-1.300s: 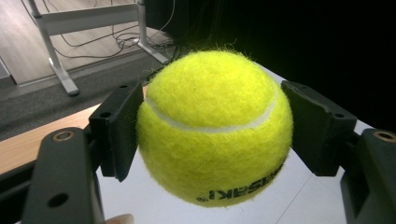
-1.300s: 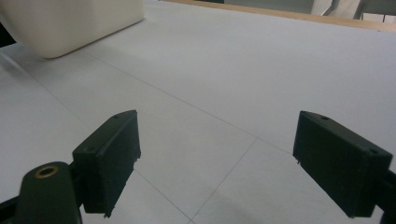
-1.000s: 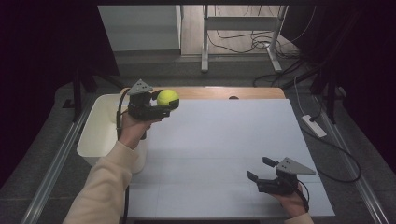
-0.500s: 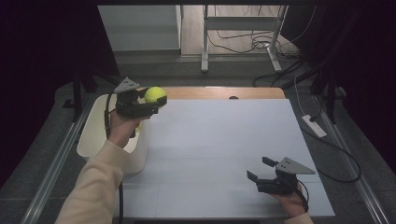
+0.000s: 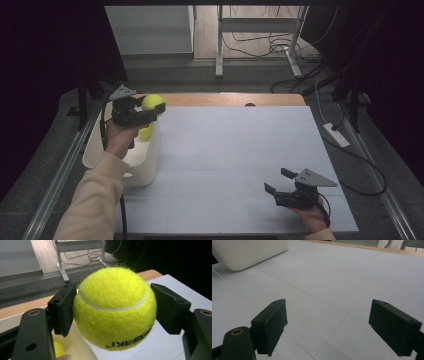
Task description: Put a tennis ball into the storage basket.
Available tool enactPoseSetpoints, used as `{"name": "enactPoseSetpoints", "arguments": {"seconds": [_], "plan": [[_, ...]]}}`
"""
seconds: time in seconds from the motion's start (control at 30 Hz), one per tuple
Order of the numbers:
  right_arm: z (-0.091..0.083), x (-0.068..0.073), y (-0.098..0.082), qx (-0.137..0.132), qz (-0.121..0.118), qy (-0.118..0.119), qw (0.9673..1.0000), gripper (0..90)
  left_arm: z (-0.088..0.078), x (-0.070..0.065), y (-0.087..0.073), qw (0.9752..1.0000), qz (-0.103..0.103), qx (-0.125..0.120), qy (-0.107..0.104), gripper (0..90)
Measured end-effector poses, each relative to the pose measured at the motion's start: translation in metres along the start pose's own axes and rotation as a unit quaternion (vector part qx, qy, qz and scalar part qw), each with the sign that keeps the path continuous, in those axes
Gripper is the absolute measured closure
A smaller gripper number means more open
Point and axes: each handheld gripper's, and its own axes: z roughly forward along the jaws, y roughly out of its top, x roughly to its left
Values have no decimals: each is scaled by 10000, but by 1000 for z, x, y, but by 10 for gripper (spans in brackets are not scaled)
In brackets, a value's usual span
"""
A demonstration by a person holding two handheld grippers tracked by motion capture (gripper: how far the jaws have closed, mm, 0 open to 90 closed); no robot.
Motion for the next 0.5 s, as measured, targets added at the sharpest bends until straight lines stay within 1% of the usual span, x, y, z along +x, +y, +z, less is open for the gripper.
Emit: {"name": "enactPoseSetpoints", "arguments": {"seconds": [0.23, 0.37, 0.5], "plan": [[1, 0, 0, 8, 13, 6, 10000, 149, -6, 6, -2, 10000, -21, -9, 70, 263], [1, -1, 0, 2, 26, -3, 10000, 149, -10, 9, -4, 9999, 5, 33, 120, 262], [-1, -2, 0, -10, 50, -31, 10000, 149, -15, 13, -7, 9998, -13, 68, 160, 262]]}}
